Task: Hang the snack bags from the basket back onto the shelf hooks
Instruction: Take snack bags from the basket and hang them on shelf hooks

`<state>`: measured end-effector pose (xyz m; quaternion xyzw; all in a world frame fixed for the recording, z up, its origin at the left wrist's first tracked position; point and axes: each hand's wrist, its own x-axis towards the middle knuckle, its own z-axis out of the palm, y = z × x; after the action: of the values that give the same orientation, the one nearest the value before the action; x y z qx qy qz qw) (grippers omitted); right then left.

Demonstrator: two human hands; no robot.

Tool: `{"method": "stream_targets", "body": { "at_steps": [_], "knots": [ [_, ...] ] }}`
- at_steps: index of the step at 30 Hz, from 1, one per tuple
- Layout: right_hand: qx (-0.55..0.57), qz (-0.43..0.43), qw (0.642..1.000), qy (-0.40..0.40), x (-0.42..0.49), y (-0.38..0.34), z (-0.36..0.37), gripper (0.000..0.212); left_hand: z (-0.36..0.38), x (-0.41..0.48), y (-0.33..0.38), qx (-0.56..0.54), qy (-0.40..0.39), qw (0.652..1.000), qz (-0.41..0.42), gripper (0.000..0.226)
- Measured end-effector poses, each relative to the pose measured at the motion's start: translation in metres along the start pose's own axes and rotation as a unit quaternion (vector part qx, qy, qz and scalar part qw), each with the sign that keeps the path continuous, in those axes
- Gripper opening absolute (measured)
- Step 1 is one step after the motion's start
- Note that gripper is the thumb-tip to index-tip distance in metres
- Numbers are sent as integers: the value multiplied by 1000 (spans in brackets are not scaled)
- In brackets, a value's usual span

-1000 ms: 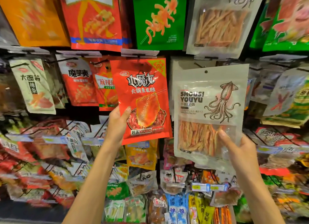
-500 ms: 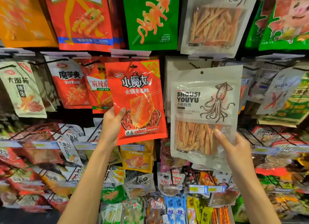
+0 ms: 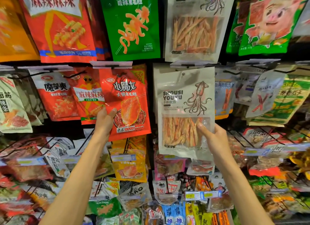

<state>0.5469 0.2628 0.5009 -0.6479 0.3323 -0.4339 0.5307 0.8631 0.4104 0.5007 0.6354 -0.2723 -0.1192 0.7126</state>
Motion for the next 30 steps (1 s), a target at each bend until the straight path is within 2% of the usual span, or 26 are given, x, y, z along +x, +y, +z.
{"method": "stream_targets", "body": {
  "at_steps": [1,7,12,13,15,16,18,20,22,23,25,27,30],
  "knots": [
    [3,3,1000,-3,1,1,0,25,1,1,-1,0,-1,1000,2,31],
    [4,25,1000,-7,15,9,3,24,9,-4,1,6,9,1000,-6,21],
    [-12,30,999,-14,43,12,15,14,5,-4,-4,13,8,1000,-1,33],
    [-20,28,999,-13,51,15,18,15,1,-3,-8,10,2,1000,-2,42],
    [-28,30,999,-15,64,19,23,25,-12,10,-28,8,-6,1000,-25,73],
    [-29,30,999,-18,68,20,24,30,-21,22,-46,14,-4,999,-34,82],
    [-40,20,999,-25,73,21,25,30,-31,32,-59,36,-10,998,-50,83],
    [-77,15,996,-36,76,25,24,25,-29,13,-34,66,-7,995,-68,73],
    [-131,4,990,-54,77,29,21,40,-22,-15,-1,116,-28,990,-73,30],
    [-157,2,986,-62,77,31,20,51,-20,-24,9,139,-38,987,-74,18],
    [-230,-5,971,-69,73,32,15,62,-22,-34,15,184,-44,979,-69,16],
    [-302,-10,950,-83,68,32,9,57,-28,-36,17,266,-46,962,-47,12],
    [-378,5,921,-97,58,25,1,41,-38,-42,21,449,-89,888,-40,30]
  ]
}}
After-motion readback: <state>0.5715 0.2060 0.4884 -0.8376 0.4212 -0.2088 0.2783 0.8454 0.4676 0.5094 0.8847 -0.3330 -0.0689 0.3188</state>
